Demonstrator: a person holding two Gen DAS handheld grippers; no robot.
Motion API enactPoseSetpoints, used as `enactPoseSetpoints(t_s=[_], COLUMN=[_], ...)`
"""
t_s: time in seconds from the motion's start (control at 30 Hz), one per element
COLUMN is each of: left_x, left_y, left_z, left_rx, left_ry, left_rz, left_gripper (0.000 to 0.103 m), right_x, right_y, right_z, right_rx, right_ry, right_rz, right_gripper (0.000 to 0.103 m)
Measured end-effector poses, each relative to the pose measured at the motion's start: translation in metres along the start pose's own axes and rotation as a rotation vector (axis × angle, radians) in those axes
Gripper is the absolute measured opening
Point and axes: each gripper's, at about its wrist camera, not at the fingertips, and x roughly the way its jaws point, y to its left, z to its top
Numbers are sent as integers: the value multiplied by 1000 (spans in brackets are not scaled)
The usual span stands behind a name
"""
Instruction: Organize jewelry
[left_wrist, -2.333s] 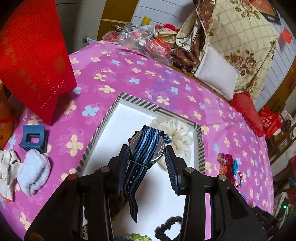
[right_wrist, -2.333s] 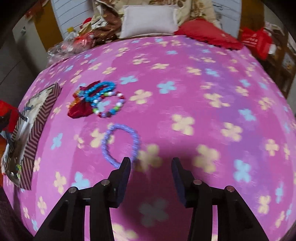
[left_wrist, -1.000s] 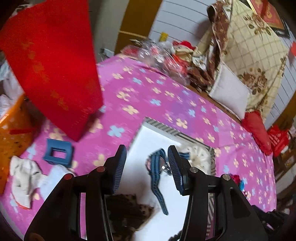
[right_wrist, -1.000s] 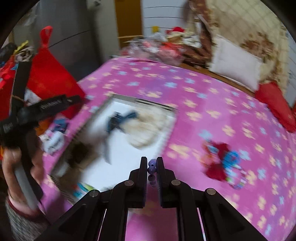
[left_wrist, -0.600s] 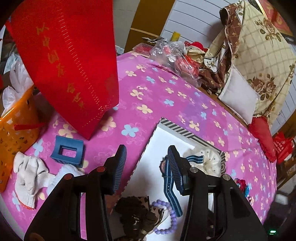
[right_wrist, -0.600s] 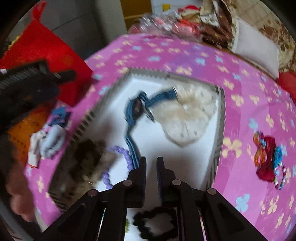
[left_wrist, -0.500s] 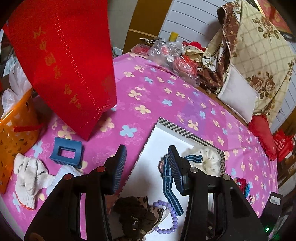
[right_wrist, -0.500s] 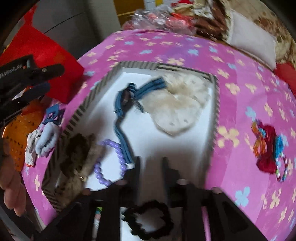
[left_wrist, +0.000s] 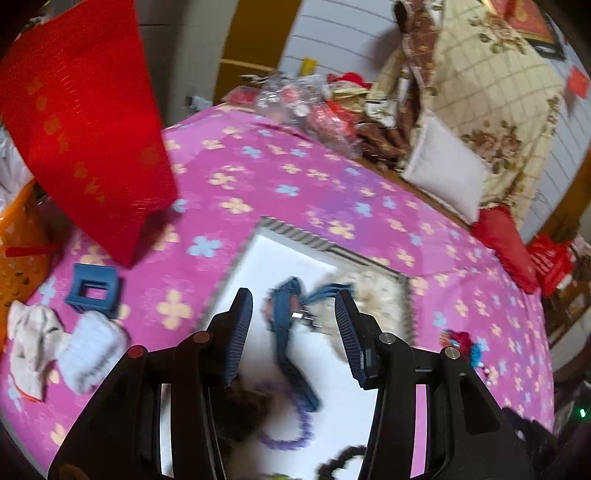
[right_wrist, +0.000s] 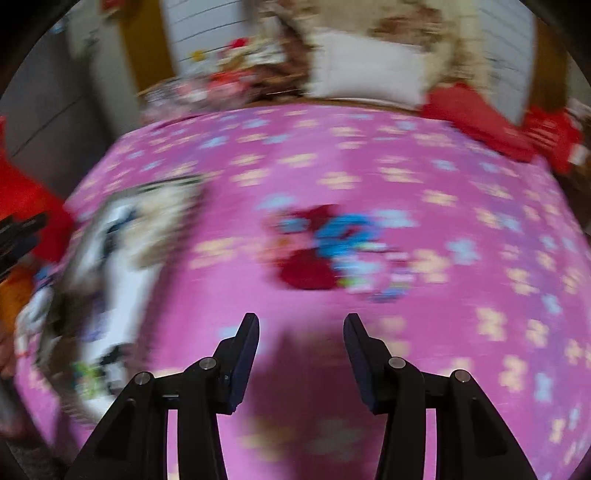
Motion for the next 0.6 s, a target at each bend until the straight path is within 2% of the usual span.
enactPoseSetpoints(t_s=[0.13,0.27,0.4,0.6], left_x=[-4,-3,4,15], left_y=[-30,-53,-62,-58], left_z=[-15,-26,-32,-33], left_rx=[39,105,138,119], left_ry=[-7,-15,1,31], left_rz=[-73,-71,-66,-59], left_gripper=[47,47,47,47], right_x=[17,30,53,93], right_y=[-36,-42,-28,-12], right_z=[9,27,47,62], right_rx=[3,9,34,25], right_ry=[-5,12,51,107], right_rz=[-90,-71,1,-40], right_gripper=[45,45,45,45])
